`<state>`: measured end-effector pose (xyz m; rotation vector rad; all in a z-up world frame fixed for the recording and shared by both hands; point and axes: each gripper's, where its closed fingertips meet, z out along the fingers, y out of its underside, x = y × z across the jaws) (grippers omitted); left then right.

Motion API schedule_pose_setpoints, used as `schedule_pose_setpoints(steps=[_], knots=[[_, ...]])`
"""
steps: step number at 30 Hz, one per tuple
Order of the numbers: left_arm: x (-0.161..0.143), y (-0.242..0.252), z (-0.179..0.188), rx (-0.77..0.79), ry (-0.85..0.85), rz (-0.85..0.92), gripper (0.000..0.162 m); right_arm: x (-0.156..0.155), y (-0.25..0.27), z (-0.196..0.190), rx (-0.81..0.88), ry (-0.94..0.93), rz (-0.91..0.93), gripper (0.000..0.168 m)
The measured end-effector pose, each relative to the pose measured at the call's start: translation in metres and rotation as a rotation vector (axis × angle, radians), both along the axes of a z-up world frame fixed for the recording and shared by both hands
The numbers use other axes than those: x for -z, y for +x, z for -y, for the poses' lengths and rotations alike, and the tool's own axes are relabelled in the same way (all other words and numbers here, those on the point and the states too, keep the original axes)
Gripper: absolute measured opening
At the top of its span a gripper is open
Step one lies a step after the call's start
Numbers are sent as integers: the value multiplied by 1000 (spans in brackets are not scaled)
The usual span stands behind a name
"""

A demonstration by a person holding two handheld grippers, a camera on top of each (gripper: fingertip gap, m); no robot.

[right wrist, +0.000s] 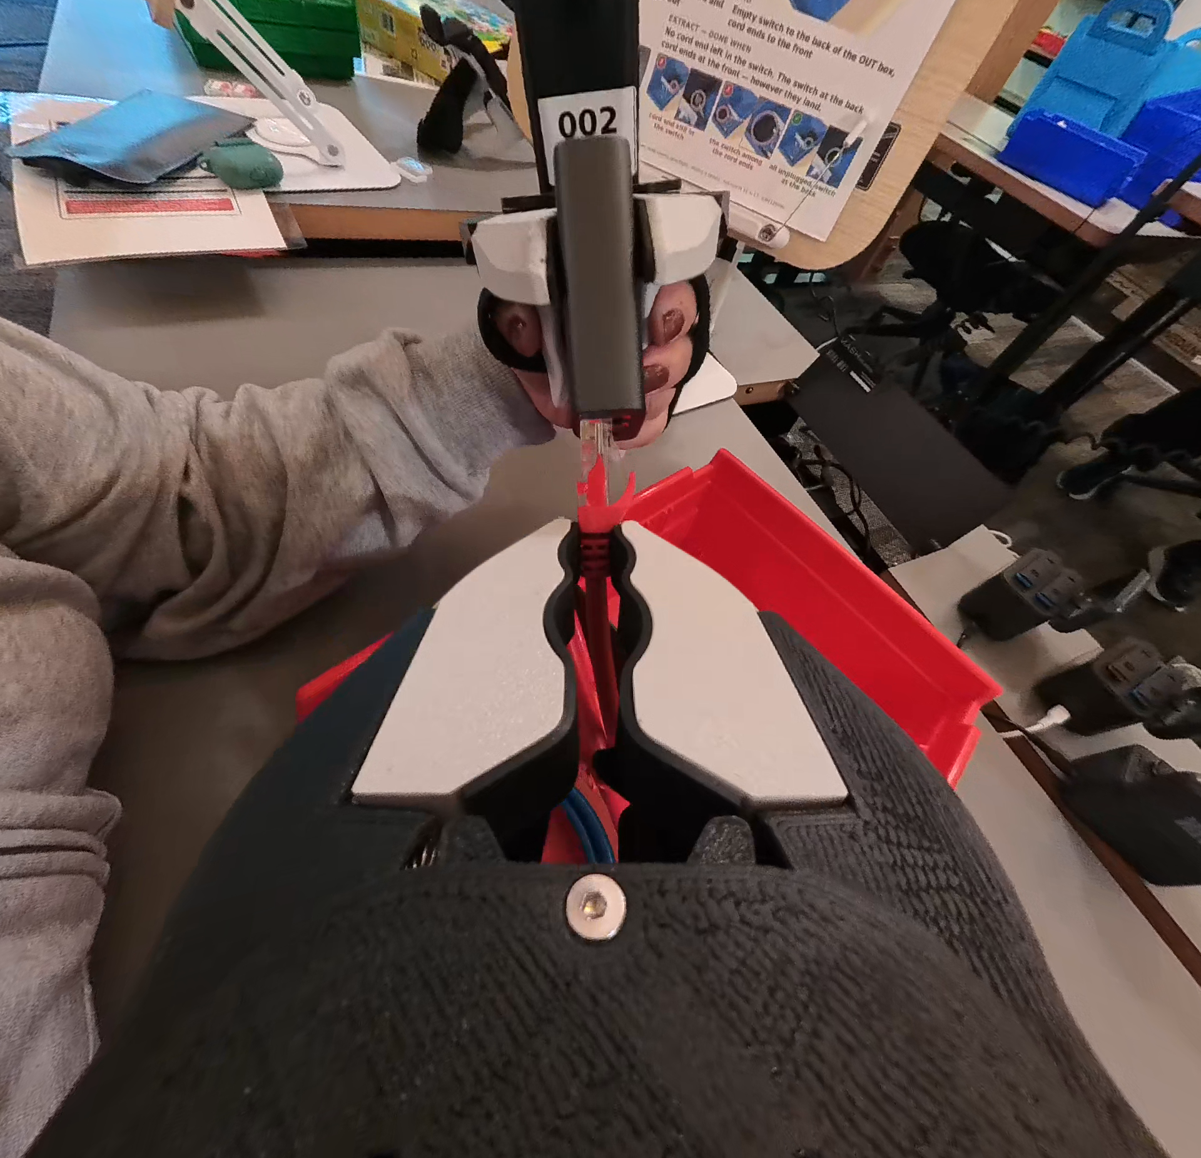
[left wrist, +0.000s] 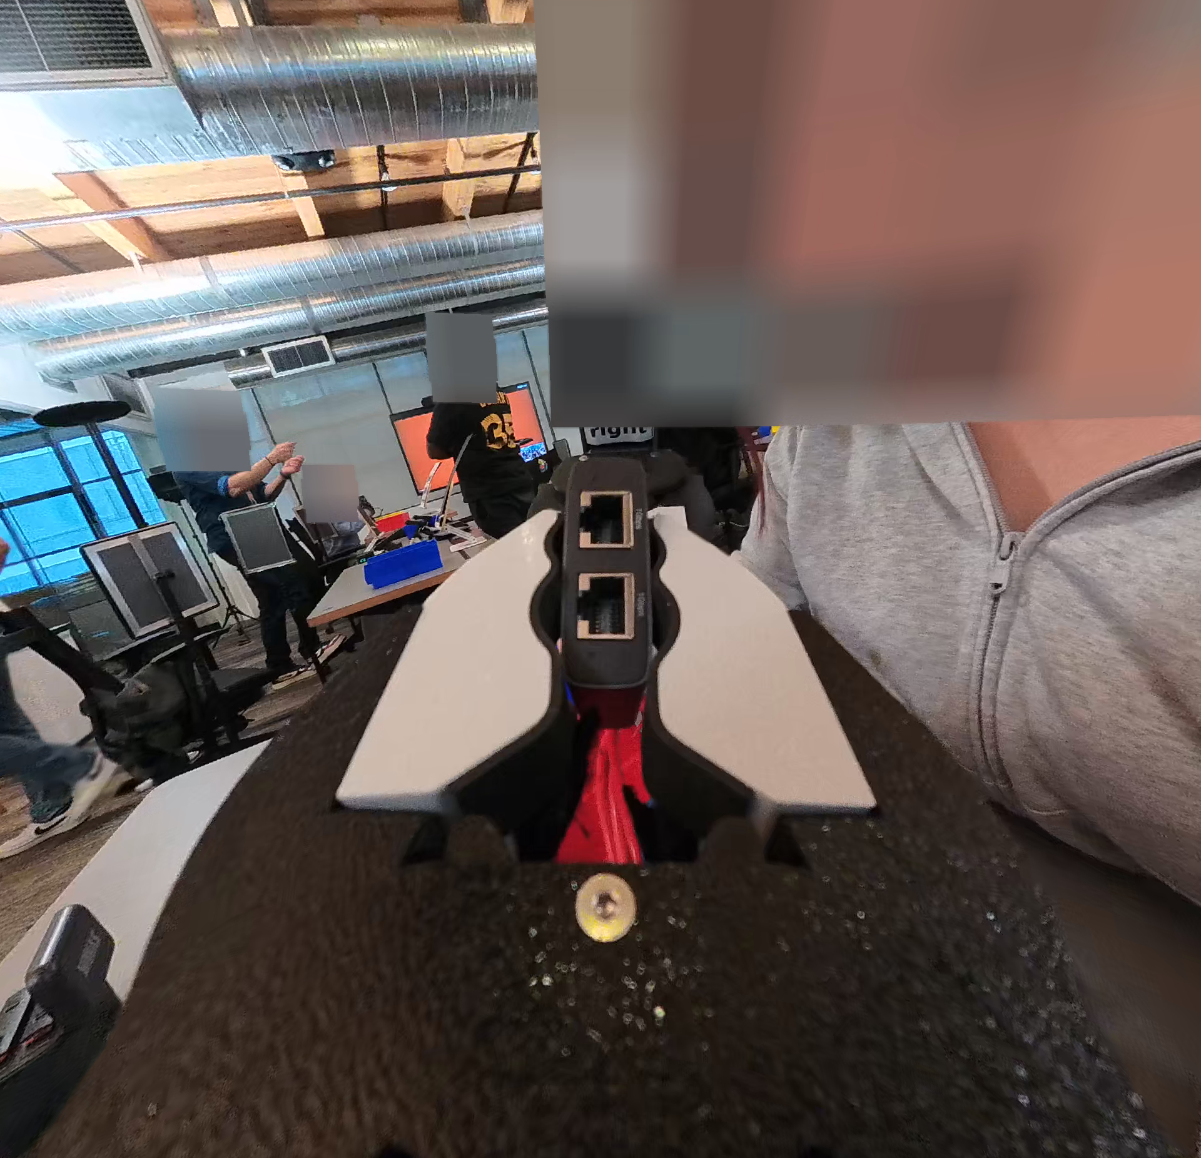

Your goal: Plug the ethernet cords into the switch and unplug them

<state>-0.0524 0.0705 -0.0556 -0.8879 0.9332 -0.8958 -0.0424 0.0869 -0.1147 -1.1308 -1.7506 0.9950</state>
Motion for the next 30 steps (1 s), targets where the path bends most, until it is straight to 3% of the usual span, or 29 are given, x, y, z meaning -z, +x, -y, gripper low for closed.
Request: schedule_pose_setpoints(steps=[1, 24, 30], knots=[[0, 0, 0, -2, -2, 1, 21, 0, 0, 0, 4, -4, 1, 8], [-3, 1, -1, 70, 45, 103, 21, -4, 0, -4, 59, -8, -10, 8], [3, 9, -6, -51, 41, -32, 22, -1, -1, -9, 54, 20, -8, 7]])
